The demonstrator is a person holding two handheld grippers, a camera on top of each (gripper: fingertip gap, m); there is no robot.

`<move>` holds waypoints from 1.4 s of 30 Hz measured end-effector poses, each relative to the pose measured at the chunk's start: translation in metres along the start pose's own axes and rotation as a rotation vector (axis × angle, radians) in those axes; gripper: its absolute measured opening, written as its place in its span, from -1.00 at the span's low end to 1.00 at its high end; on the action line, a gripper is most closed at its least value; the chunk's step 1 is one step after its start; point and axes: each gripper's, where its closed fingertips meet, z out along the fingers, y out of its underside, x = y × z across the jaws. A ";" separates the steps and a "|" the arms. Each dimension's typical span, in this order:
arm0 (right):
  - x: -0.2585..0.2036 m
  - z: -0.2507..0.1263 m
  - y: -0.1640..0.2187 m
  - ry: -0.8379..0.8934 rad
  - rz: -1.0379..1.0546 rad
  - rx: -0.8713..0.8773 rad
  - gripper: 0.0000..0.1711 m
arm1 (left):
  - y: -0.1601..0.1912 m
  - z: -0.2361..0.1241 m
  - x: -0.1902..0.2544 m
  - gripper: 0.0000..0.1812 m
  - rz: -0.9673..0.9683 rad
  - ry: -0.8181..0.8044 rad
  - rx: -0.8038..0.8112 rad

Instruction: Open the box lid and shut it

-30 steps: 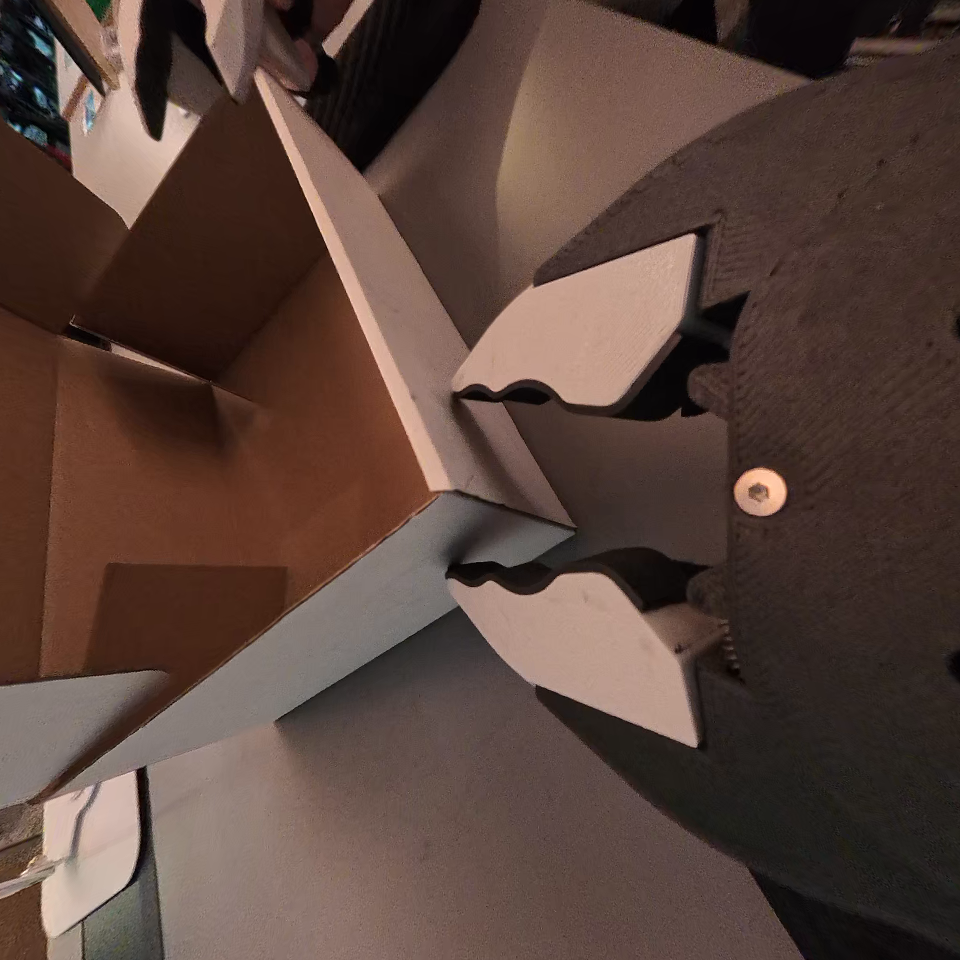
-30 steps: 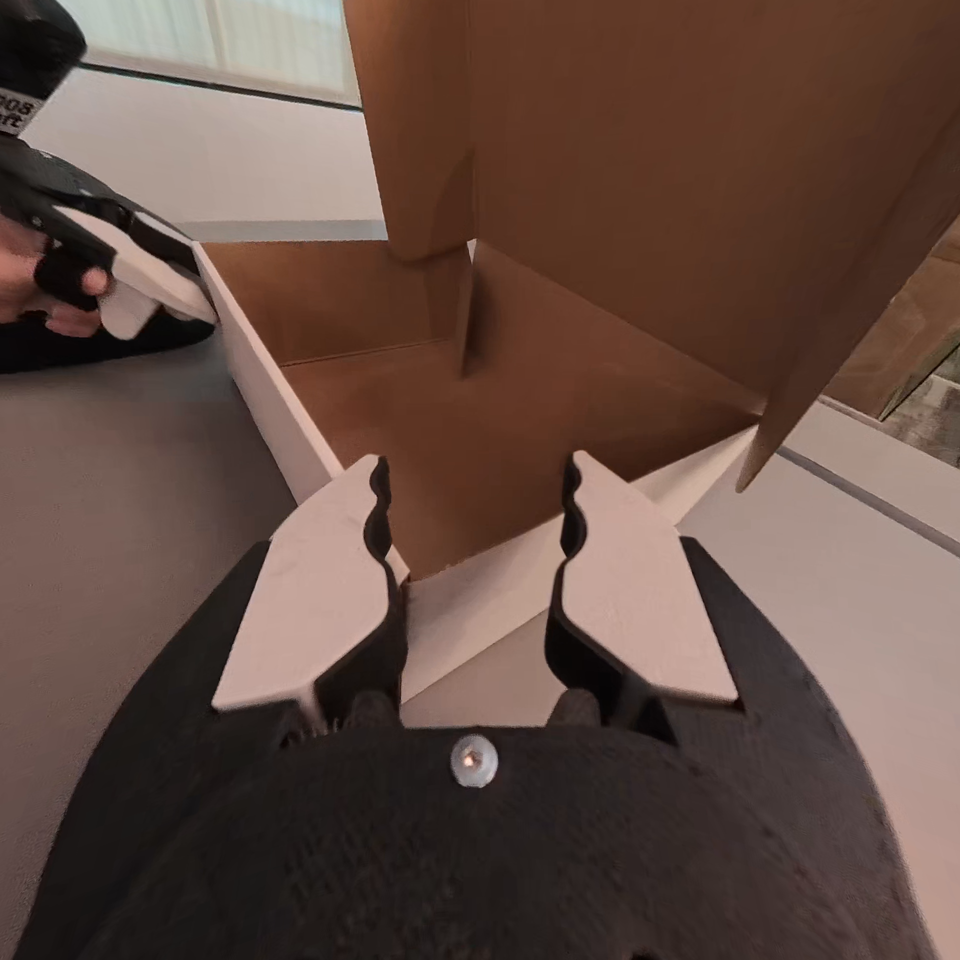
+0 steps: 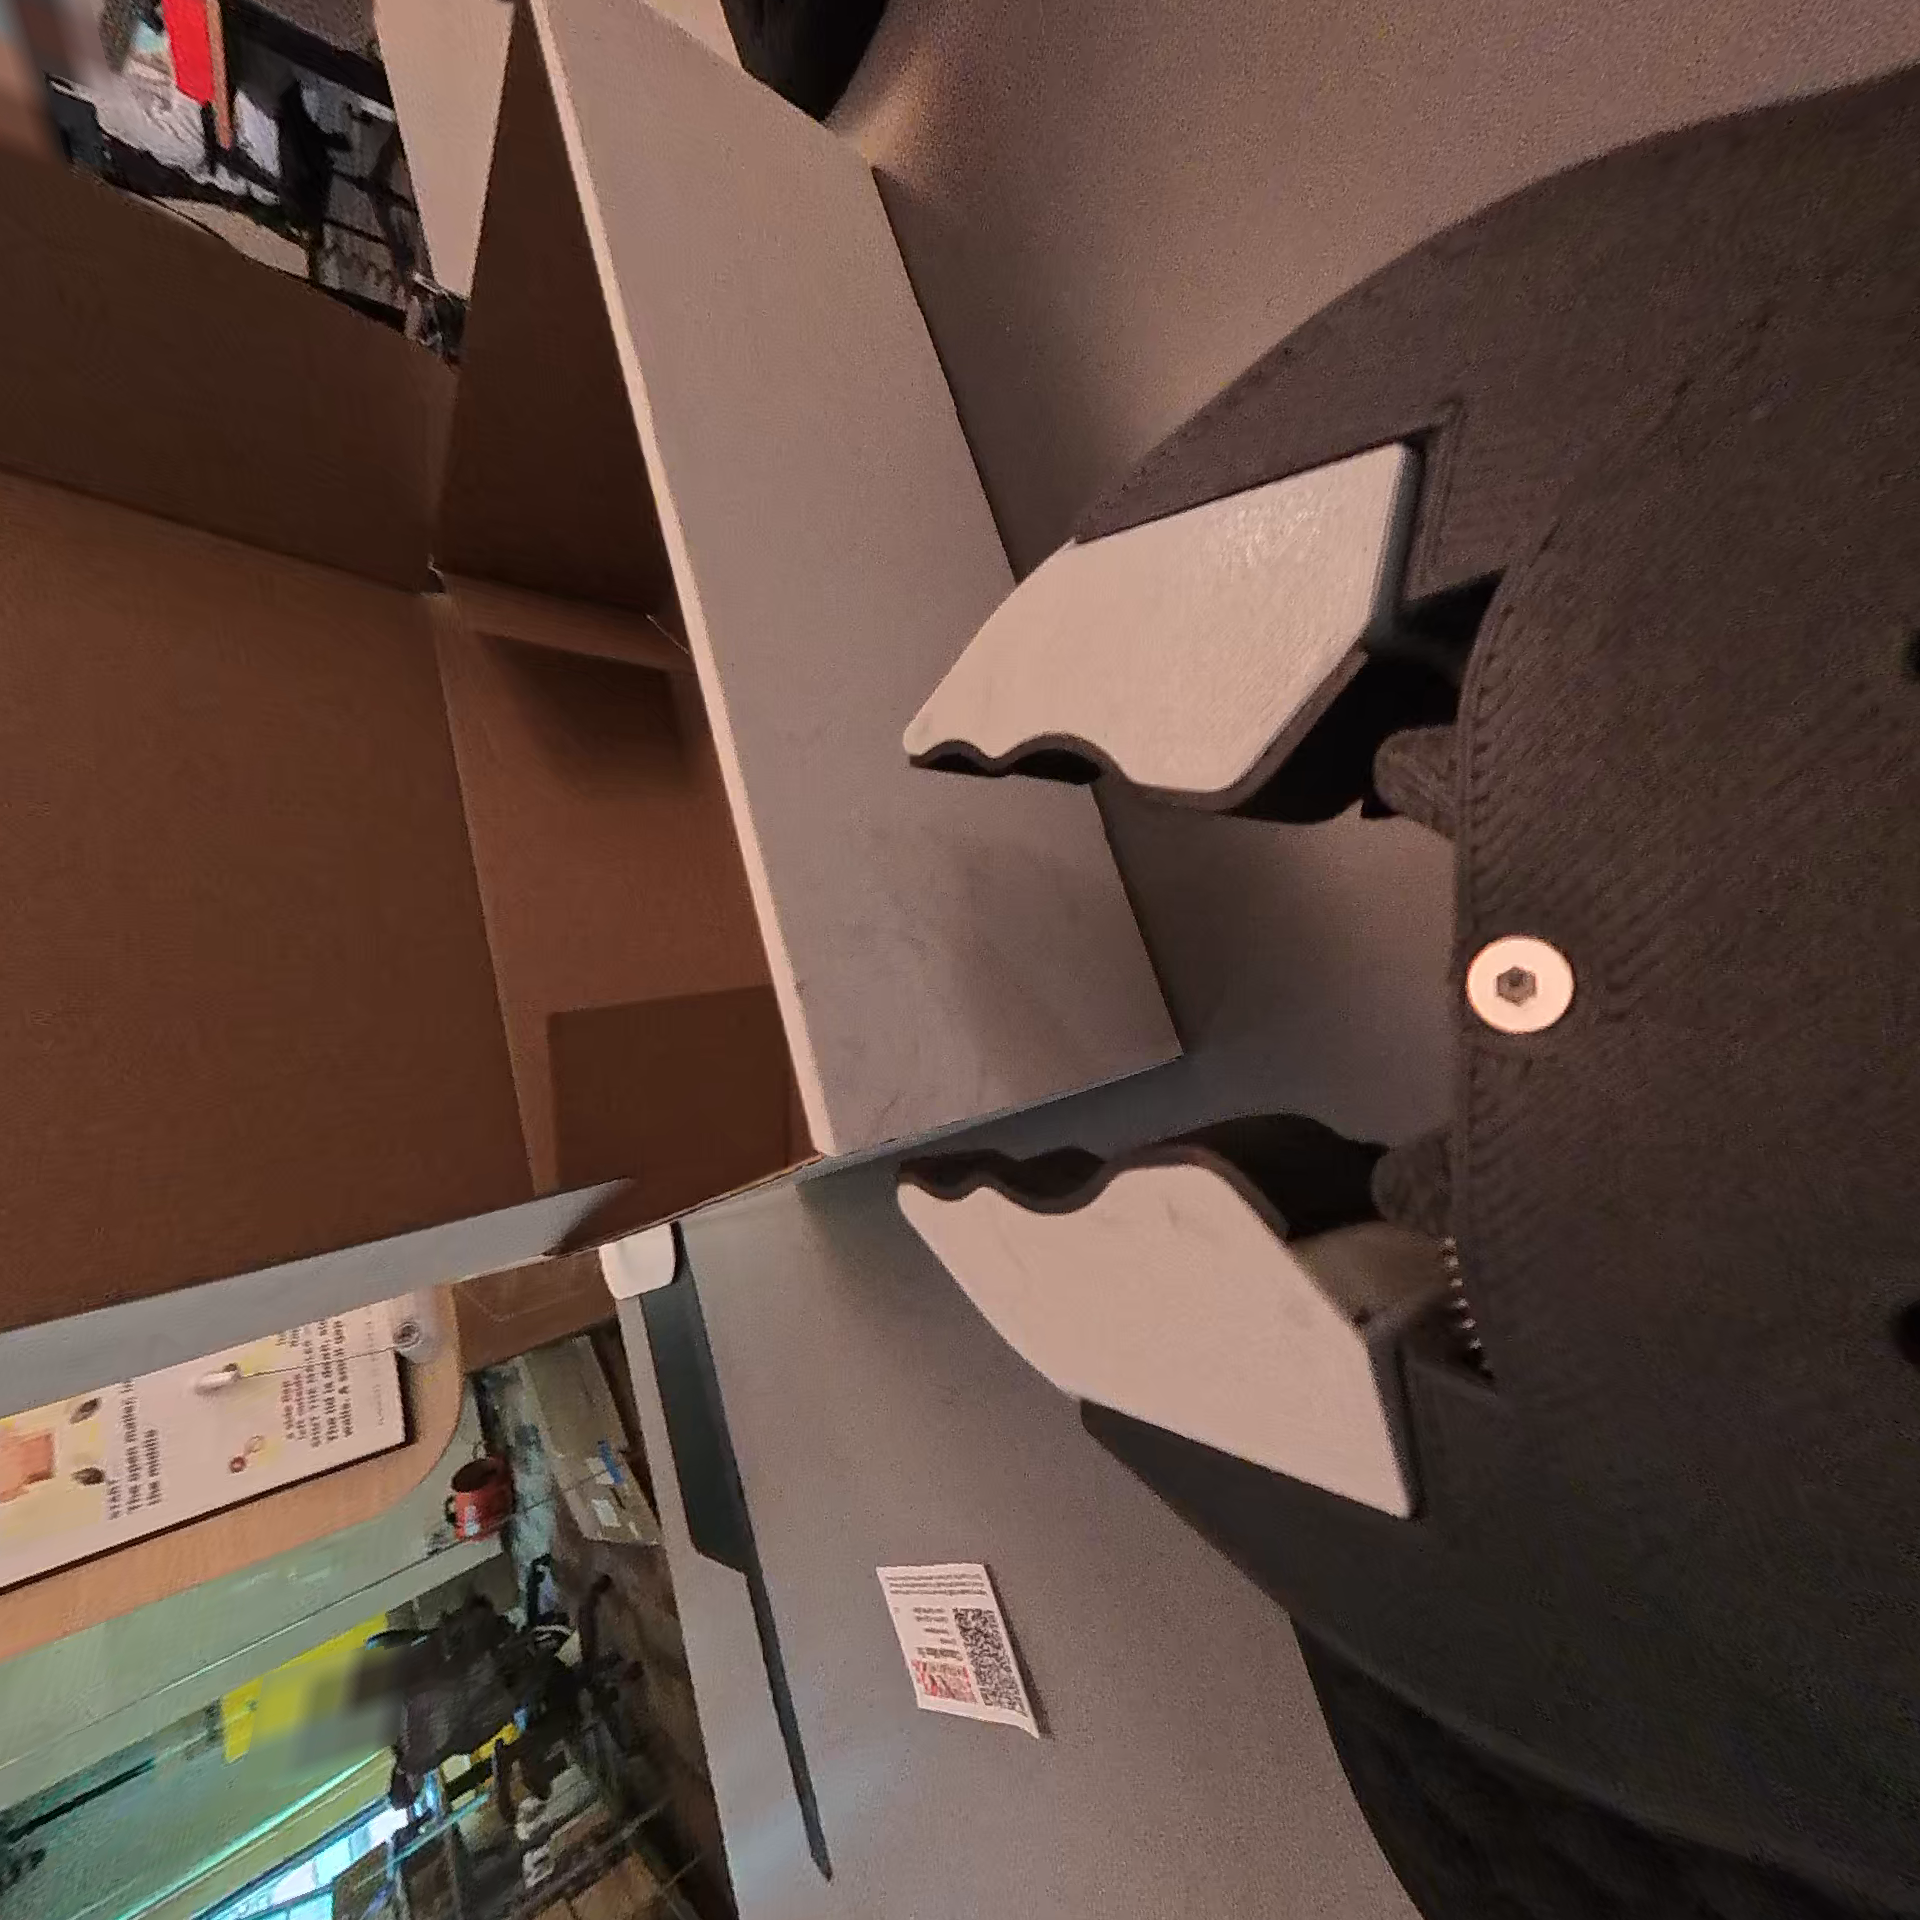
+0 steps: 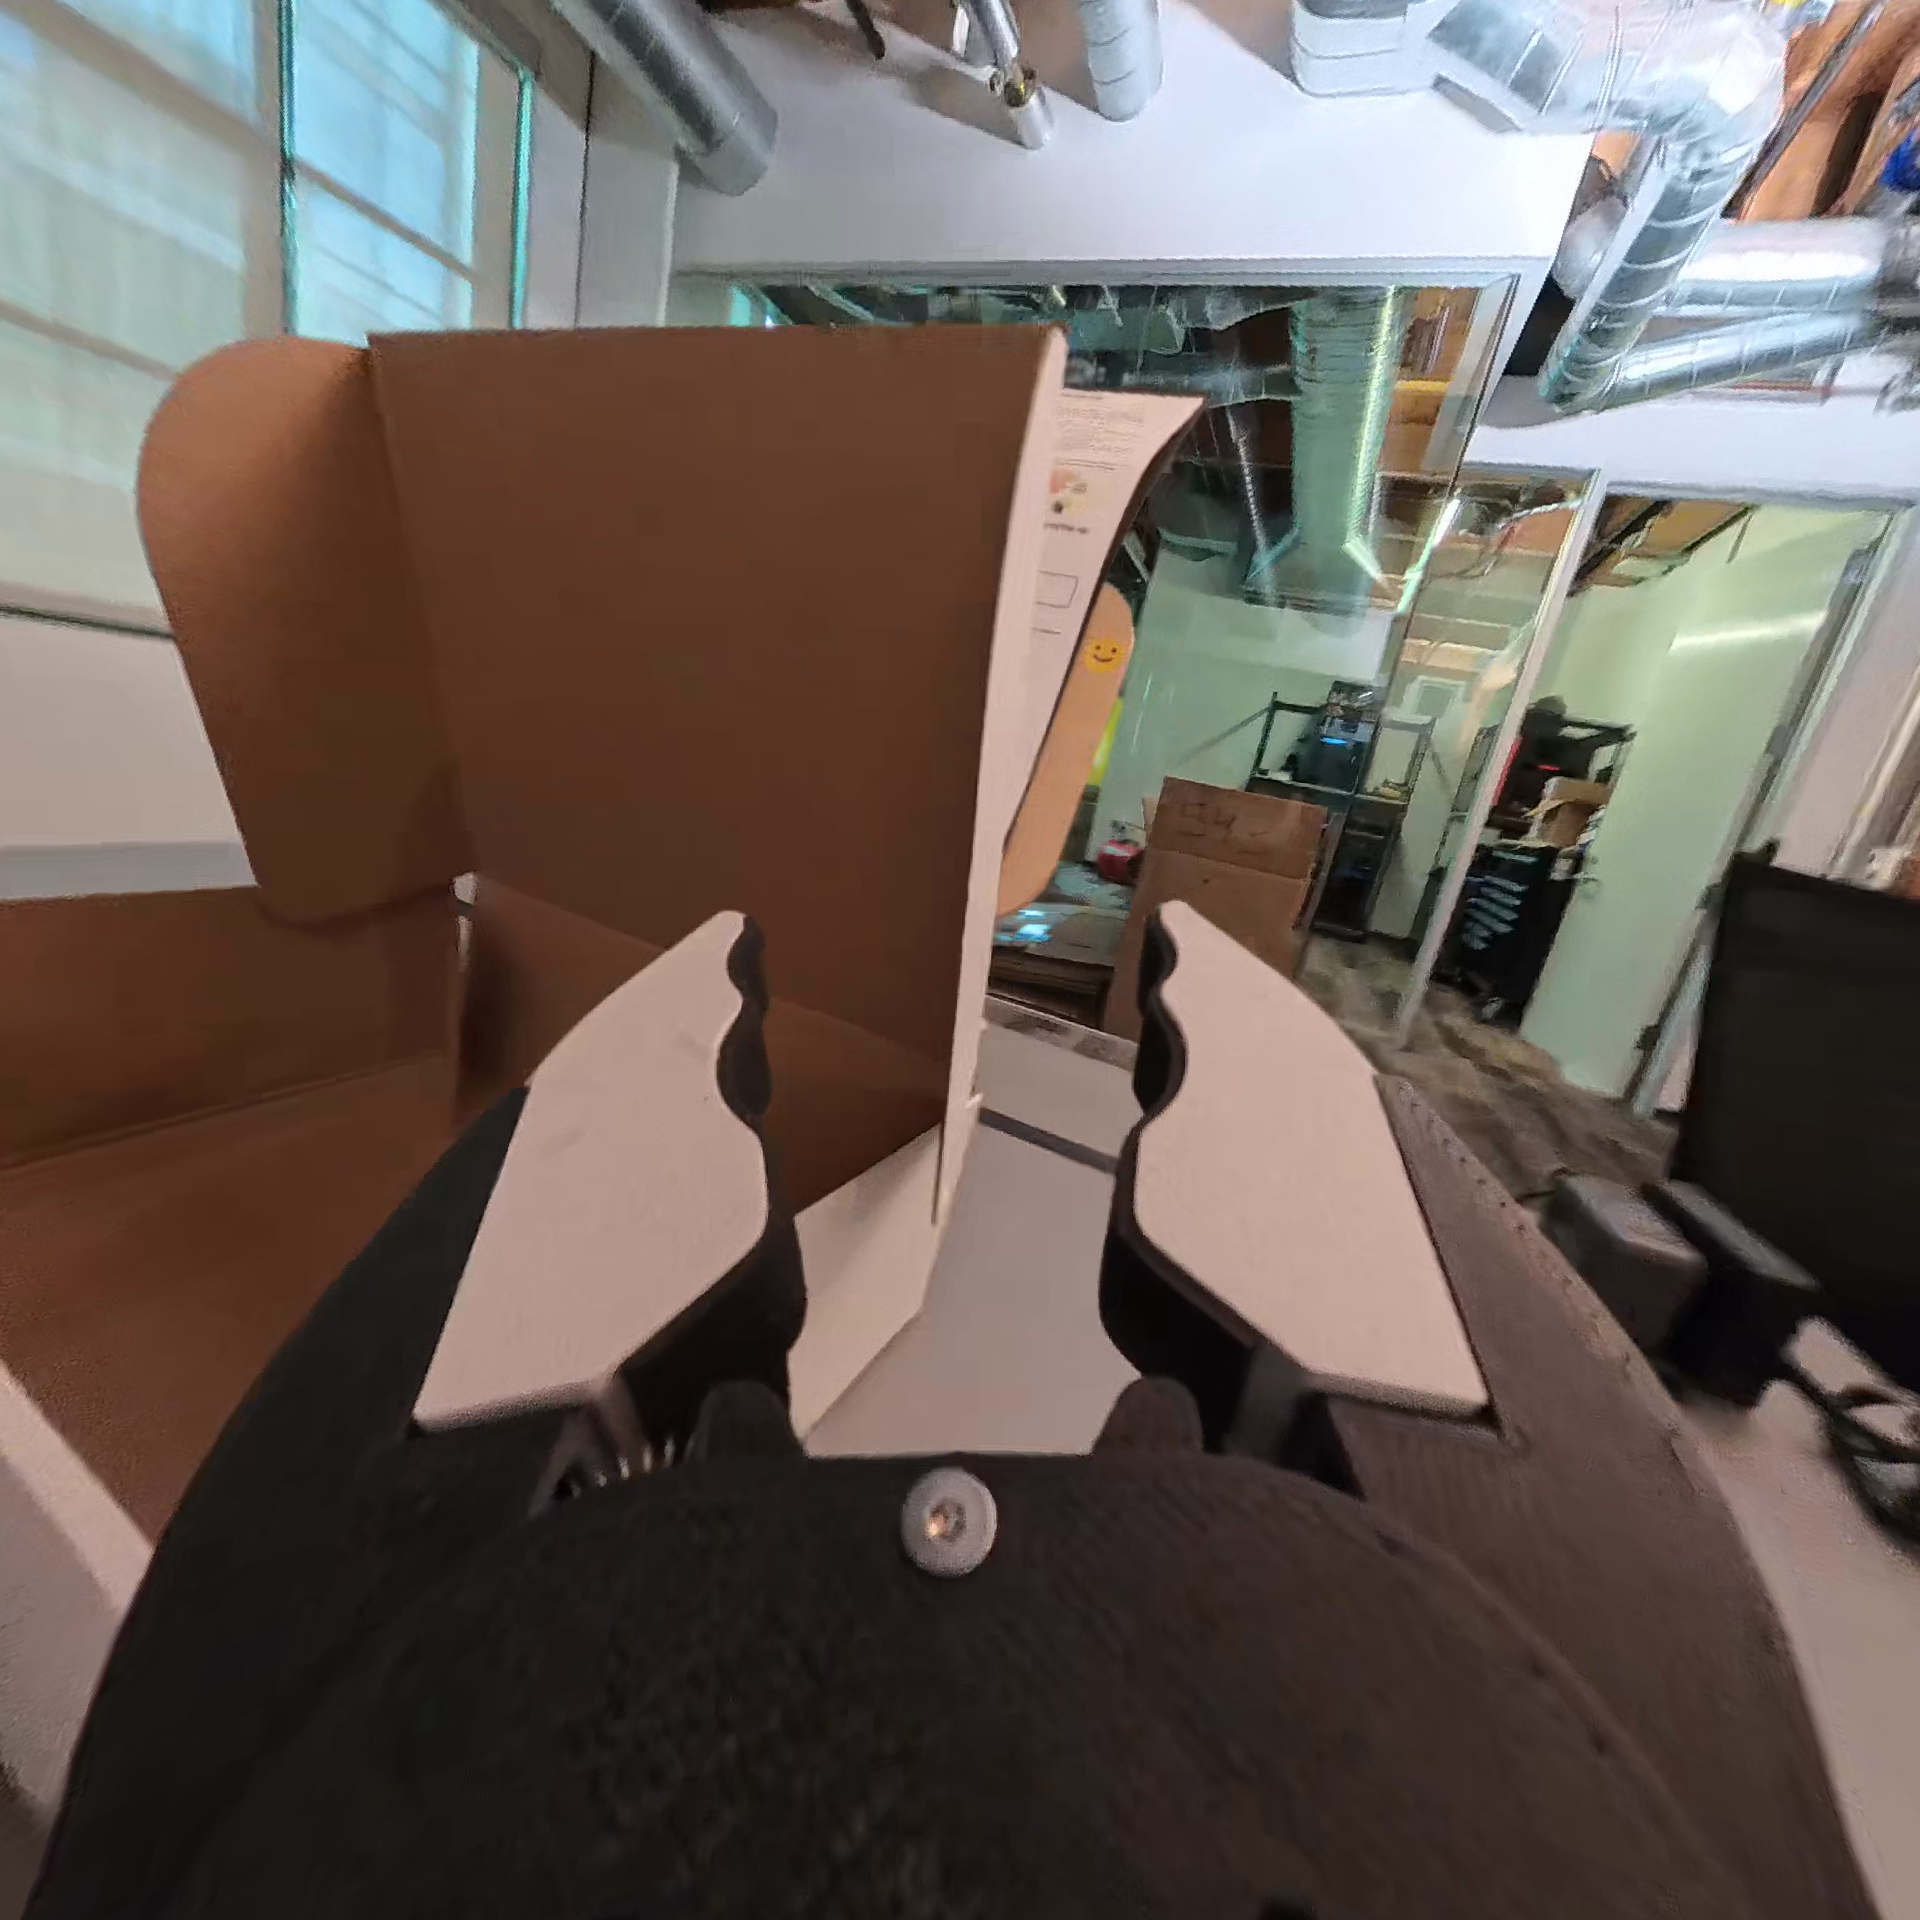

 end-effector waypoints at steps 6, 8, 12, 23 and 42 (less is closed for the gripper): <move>0.005 -0.010 0.003 -0.032 0.137 0.034 -0.16 | 0.001 0.001 0.002 -0.23 0.035 -0.023 -0.006; 0.003 -0.011 0.002 -0.039 0.147 0.042 -0.17 | 0.001 0.002 0.003 -0.23 0.055 -0.027 -0.011; -0.012 -0.008 0.002 -0.106 0.245 0.037 -0.15 | 0.000 0.001 0.006 -0.24 0.091 -0.039 0.001; -0.013 -0.007 0.013 -0.197 0.414 0.017 -0.13 | -0.009 -0.007 0.004 -0.25 0.062 -0.041 0.088; -0.039 -0.023 -0.013 -0.565 0.700 0.154 -0.19 | -0.014 -0.009 0.010 -0.20 0.127 -0.057 0.134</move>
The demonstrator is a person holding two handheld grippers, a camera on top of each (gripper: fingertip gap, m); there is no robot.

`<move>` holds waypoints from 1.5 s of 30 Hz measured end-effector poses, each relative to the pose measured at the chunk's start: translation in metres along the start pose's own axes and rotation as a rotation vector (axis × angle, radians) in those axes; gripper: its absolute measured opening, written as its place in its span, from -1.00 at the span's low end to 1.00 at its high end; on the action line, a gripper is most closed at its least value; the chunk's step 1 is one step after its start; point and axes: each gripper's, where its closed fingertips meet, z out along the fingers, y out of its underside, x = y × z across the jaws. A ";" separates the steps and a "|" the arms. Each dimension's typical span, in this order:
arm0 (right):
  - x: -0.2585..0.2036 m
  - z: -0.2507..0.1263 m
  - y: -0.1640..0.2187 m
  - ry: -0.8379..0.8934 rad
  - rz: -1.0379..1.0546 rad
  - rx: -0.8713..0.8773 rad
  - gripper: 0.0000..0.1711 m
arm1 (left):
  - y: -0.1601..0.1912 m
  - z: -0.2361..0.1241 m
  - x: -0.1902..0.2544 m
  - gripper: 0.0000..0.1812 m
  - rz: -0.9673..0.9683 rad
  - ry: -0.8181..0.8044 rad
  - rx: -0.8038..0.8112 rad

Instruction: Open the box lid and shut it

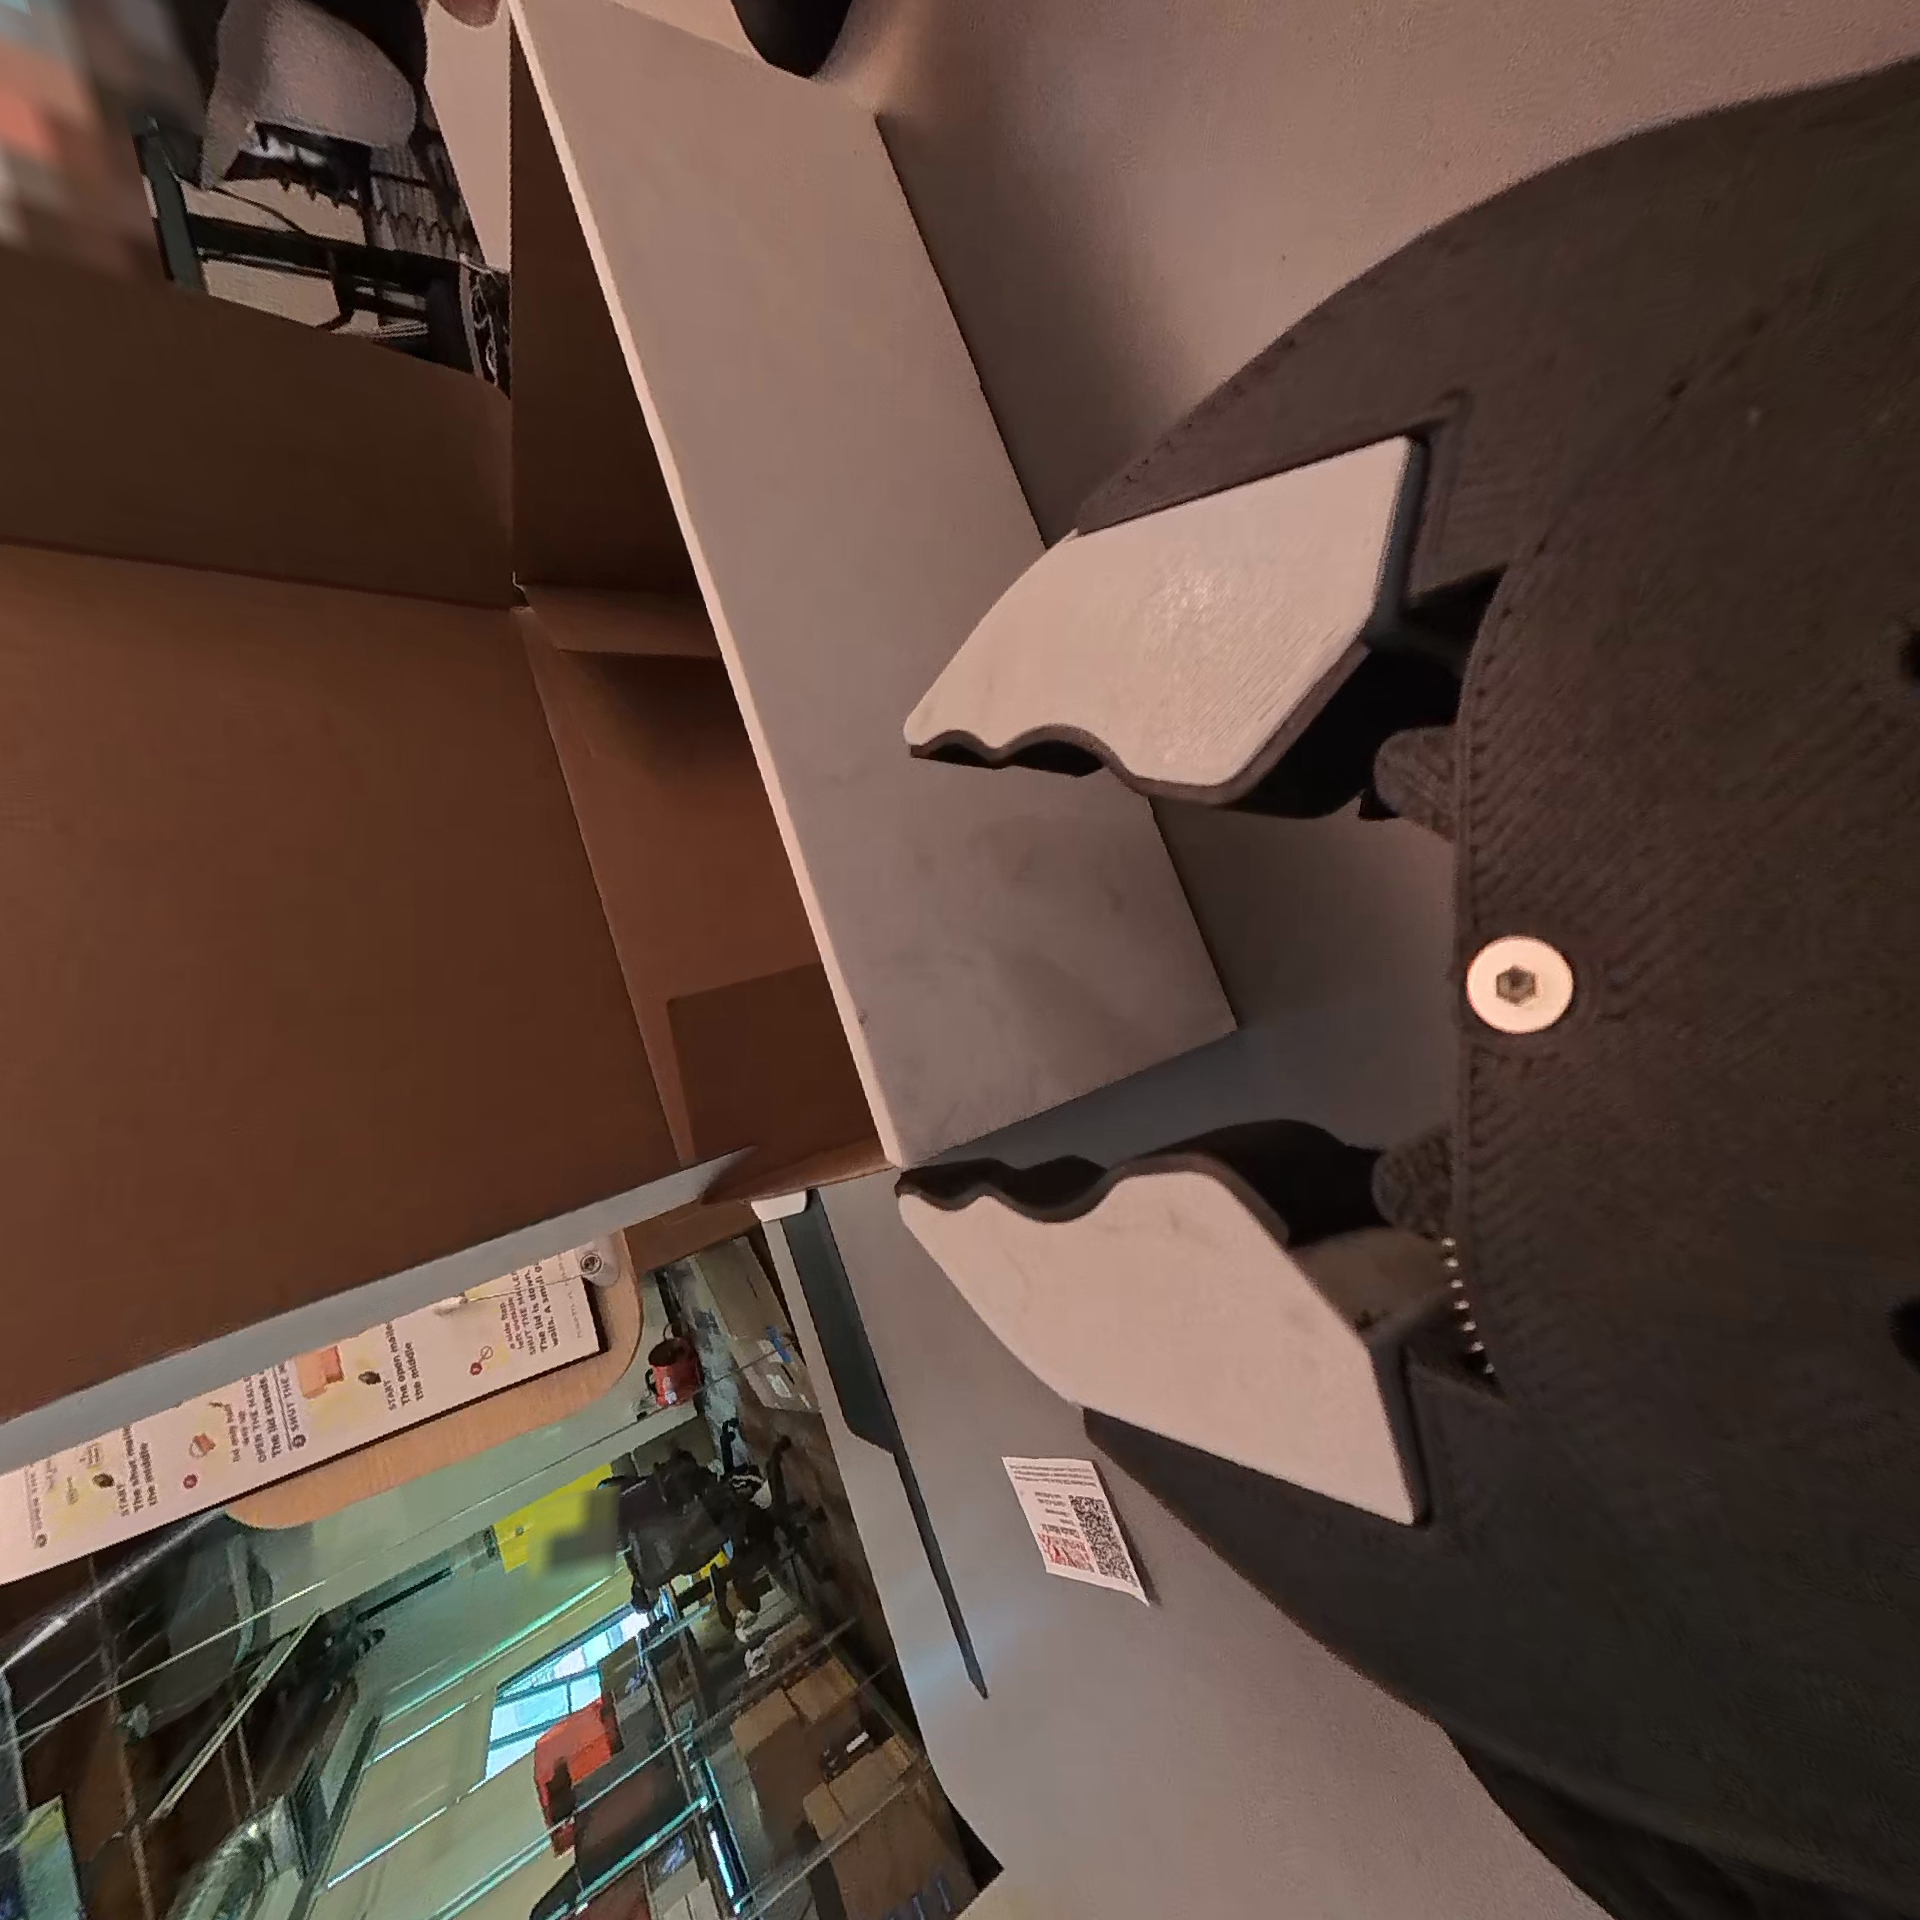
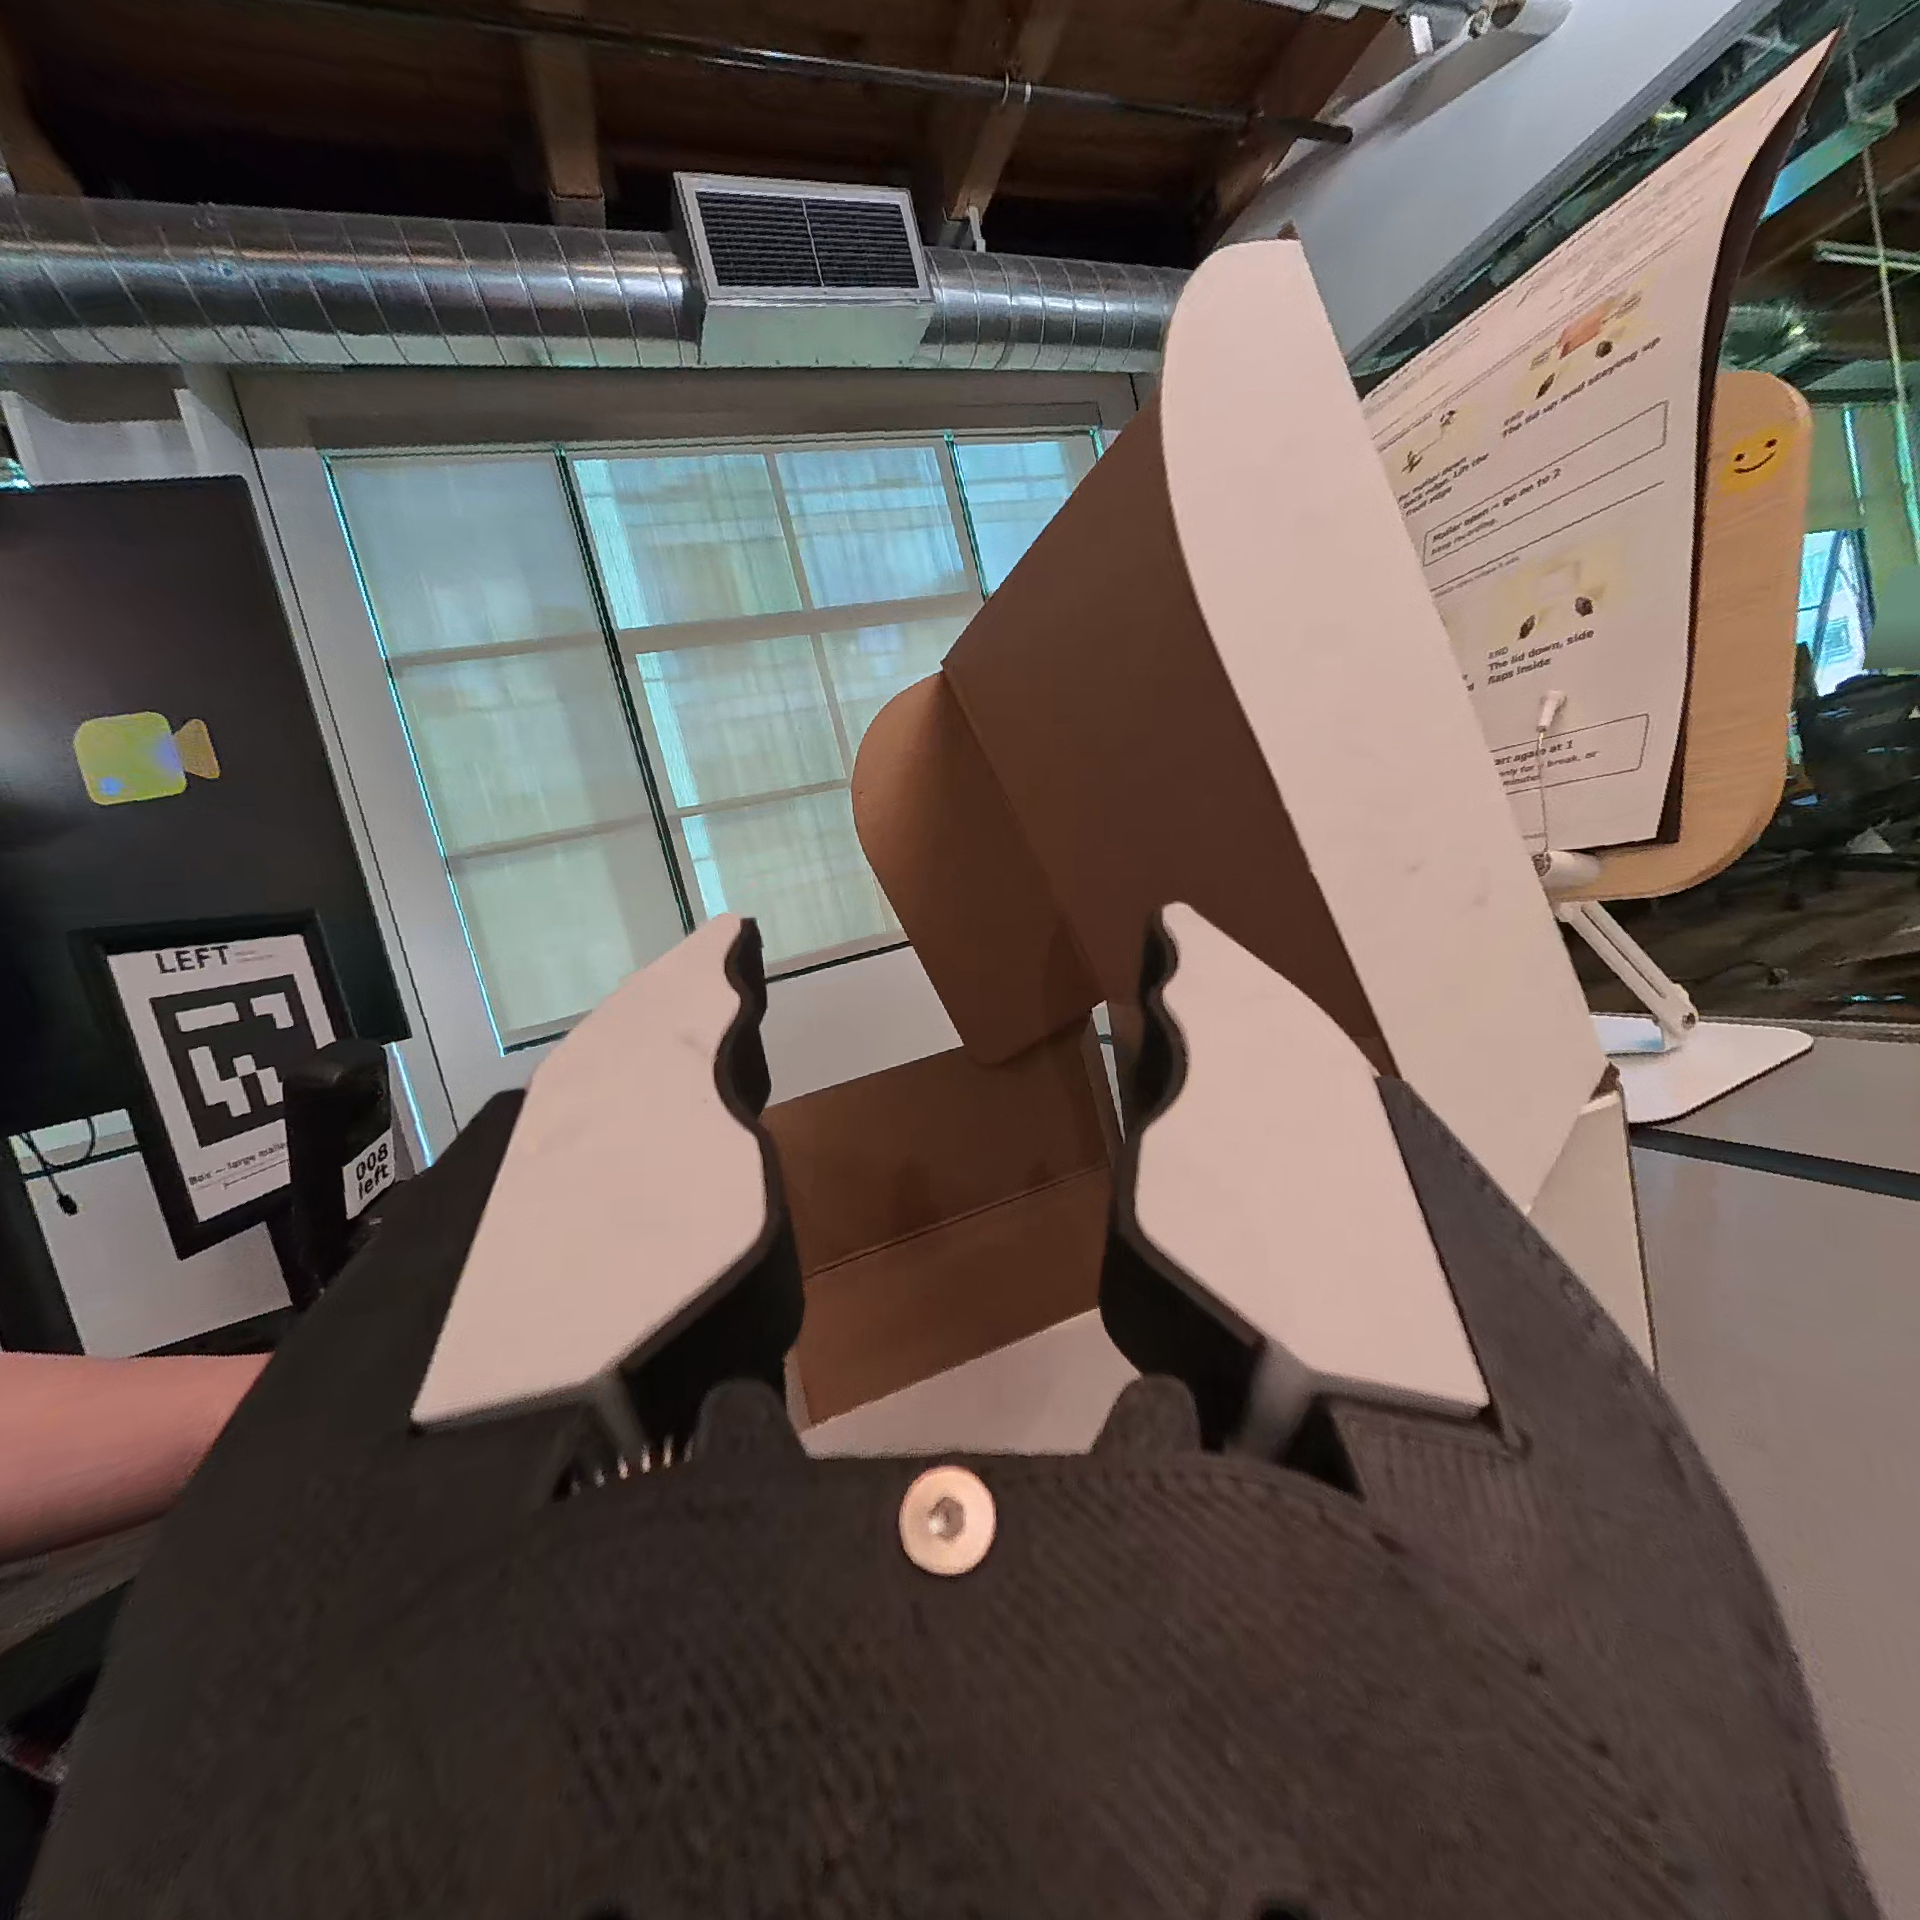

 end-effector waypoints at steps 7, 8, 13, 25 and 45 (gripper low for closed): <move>0.001 0.002 0.009 0.025 -0.050 -0.055 -0.20 | -0.001 -0.001 -0.001 -0.19 0.000 -0.009 0.007; 0.001 0.003 0.010 0.024 -0.062 -0.064 -0.21 | -0.001 -0.001 -0.001 -0.19 -0.001 -0.010 0.006; -0.001 0.005 0.016 0.020 -0.085 -0.096 -0.23 | 0.000 0.000 0.002 -0.18 0.025 -0.007 -0.001; -0.006 0.009 0.027 -0.006 -0.073 -0.146 -0.23 | -0.001 -0.001 0.000 -0.17 0.018 -0.010 0.011; -0.013 0.017 0.031 0.124 -0.330 -0.264 -0.23 | -0.047 -0.036 -0.019 -0.25 -0.292 0.056 0.231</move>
